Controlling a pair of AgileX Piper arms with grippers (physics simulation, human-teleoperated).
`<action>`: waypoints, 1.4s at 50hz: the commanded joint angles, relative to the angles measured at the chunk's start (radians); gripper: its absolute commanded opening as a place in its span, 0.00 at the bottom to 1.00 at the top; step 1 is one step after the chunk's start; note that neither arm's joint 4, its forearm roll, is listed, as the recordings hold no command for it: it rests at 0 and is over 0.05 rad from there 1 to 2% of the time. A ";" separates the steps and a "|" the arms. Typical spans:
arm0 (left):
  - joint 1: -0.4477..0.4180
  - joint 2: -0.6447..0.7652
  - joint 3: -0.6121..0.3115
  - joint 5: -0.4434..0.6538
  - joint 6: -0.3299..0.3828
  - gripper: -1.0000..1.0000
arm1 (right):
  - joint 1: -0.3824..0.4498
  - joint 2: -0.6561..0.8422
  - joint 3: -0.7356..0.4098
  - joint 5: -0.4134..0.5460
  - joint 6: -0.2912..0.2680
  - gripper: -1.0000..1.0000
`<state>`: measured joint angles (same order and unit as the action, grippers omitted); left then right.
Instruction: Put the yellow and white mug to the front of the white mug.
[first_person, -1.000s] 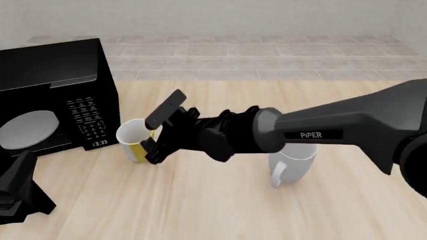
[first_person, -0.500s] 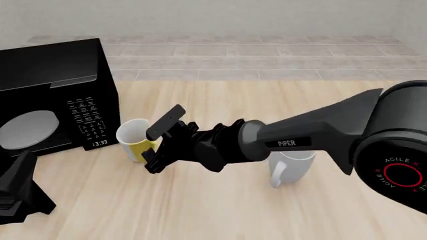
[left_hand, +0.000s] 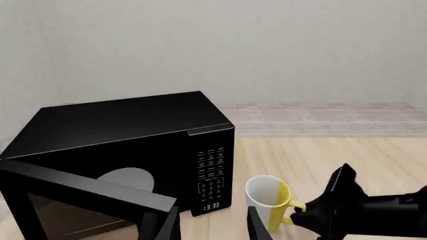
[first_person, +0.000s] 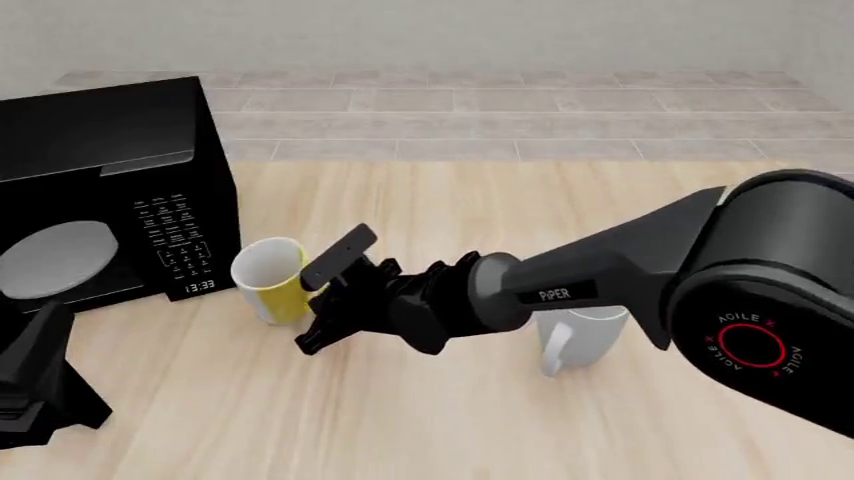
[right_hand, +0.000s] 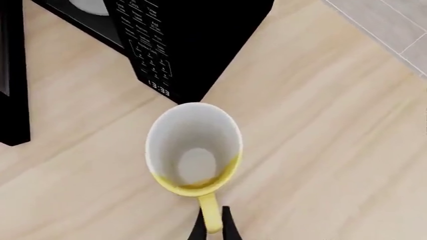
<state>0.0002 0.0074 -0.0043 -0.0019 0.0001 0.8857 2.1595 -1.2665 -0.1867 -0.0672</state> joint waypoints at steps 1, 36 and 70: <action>0.000 0.000 0.000 0.000 0.000 1.00 | 0.000 0.015 -0.001 -0.002 0.011 0.00; 0.000 0.000 0.000 0.000 0.000 1.00 | -0.127 -0.265 0.029 0.128 -0.131 0.00; 0.000 0.000 0.000 0.000 0.000 1.00 | -0.319 -0.426 0.193 0.083 -0.153 0.00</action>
<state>0.0002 0.0074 -0.0043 -0.0019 0.0001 0.6195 1.7722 -1.1222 -0.0775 -0.2209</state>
